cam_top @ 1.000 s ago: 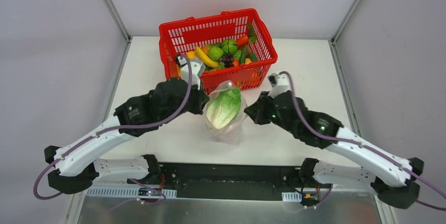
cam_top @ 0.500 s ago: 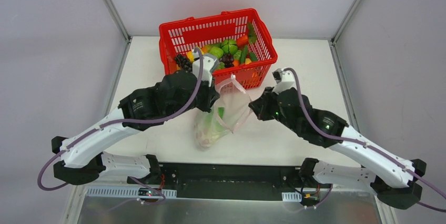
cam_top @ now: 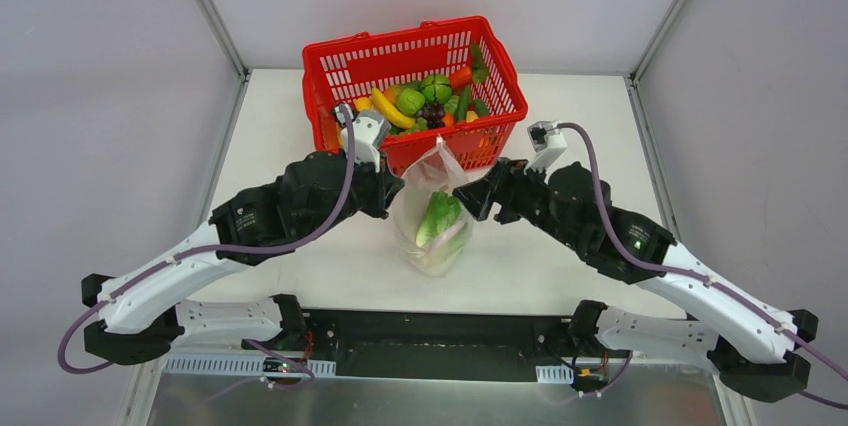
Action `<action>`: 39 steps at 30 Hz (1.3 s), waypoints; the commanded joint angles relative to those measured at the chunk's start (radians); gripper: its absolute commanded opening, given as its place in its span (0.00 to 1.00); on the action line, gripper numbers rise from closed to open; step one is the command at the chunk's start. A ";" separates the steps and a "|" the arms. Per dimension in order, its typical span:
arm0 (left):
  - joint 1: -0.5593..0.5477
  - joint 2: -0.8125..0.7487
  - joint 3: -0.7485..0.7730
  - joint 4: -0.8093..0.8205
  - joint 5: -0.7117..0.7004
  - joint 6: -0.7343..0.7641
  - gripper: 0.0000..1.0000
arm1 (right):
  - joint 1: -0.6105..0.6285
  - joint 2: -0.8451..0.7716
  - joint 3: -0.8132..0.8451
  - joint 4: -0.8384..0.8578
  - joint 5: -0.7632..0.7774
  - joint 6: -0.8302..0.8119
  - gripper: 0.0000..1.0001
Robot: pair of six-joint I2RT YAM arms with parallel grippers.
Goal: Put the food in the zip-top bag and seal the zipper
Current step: Adjust the fake vegetable in the zipper food storage bag, then move the bin to the center of the board.
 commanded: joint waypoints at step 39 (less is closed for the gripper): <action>0.003 -0.112 -0.133 0.132 -0.066 -0.021 0.00 | -0.160 -0.050 -0.254 0.396 -0.438 0.057 0.00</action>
